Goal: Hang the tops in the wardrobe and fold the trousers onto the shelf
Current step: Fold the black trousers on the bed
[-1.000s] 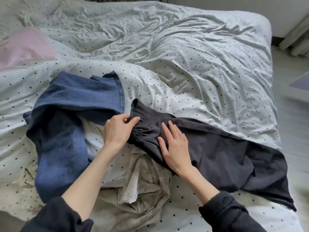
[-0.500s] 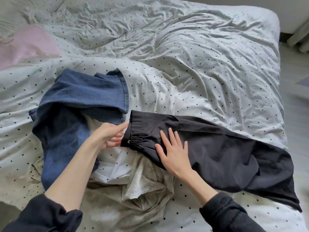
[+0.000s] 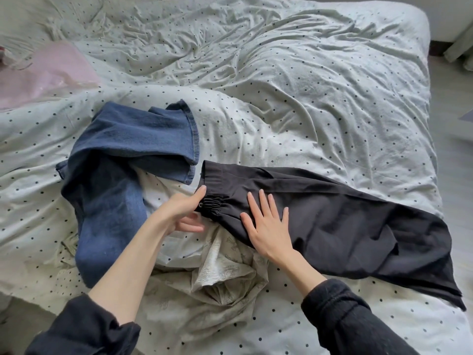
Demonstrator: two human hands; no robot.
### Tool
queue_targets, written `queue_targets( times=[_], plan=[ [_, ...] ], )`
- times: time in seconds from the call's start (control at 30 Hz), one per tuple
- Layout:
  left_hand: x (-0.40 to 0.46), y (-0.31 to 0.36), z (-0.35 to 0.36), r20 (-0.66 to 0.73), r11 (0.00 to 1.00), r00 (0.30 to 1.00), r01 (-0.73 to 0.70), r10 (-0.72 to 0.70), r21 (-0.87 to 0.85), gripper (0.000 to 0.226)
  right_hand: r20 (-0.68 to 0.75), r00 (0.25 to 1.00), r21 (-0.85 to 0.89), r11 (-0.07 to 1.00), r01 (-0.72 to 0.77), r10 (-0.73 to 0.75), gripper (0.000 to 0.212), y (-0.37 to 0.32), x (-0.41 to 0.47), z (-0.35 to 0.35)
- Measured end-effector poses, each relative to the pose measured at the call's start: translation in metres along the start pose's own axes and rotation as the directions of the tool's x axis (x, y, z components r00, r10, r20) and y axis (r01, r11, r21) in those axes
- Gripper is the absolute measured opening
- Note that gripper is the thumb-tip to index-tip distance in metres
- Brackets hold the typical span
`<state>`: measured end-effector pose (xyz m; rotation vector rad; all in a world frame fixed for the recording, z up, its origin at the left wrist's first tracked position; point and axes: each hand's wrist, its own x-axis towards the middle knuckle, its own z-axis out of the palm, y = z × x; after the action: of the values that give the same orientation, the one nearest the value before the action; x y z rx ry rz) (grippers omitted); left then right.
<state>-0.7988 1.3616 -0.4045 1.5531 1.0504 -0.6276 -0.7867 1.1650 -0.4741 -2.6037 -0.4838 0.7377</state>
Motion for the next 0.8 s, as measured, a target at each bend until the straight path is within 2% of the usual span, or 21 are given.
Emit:
queue_targets(
  times=[0.07, 0.13, 0.23, 0.37, 0.57, 0.63, 0.73, 0.8],
  plan=[
    [-0.001, -0.004, 0.004, 0.055, 0.994, 0.998, 0.031, -0.025, -0.109, 0.059, 0.006, 1.000, 0.000, 1.000, 0.007, -0.007, 0.058, 0.000, -0.002, -0.002],
    [-0.001, -0.005, 0.005, 0.053, 0.979, 0.999, 0.017, -0.007, -0.203, 0.053, 0.016, 1.000, 0.006, 1.000, 0.020, -0.020, 0.058, 0.002, -0.004, -0.004],
    [0.002, 0.000, 0.003, 0.040, 0.968, 0.999, 0.026, -0.017, -0.250, 0.039, 0.024, 0.999, 0.005, 0.999, 0.041, -0.041, 0.058, 0.006, -0.005, -0.006],
    [0.006, 0.009, -0.009, 0.130, 0.945, 0.988, 0.125, -0.089, -0.302, 0.044, -0.017, 0.997, 0.041, 0.996, 0.079, -0.079, 0.056, 0.011, -0.006, -0.007],
    [0.021, 0.019, -0.018, 0.271, 0.954, 0.954, 0.197, -0.133, -0.227, 0.053, -0.050, 0.993, 0.020, 0.994, 0.106, -0.105, 0.054, 0.011, -0.008, -0.001],
    [0.026, 0.022, -0.016, 0.289, 0.968, 0.949, 0.183, -0.128, -0.173, 0.042, -0.050, 0.994, 0.011, 0.995, 0.097, -0.097, 0.054, 0.009, -0.008, 0.000],
    [0.032, 0.024, -0.009, 0.210, 0.983, 0.970, 0.150, -0.125, -0.107, 0.012, -0.051, 0.995, -0.010, 0.997, 0.082, -0.082, 0.054, 0.005, -0.010, -0.002],
    [0.033, 0.026, -0.006, 0.170, 0.990, 0.982, 0.103, -0.086, -0.092, 0.007, -0.047, 0.997, -0.010, 0.998, 0.062, -0.062, 0.055, 0.002, -0.012, -0.005]
  ],
)
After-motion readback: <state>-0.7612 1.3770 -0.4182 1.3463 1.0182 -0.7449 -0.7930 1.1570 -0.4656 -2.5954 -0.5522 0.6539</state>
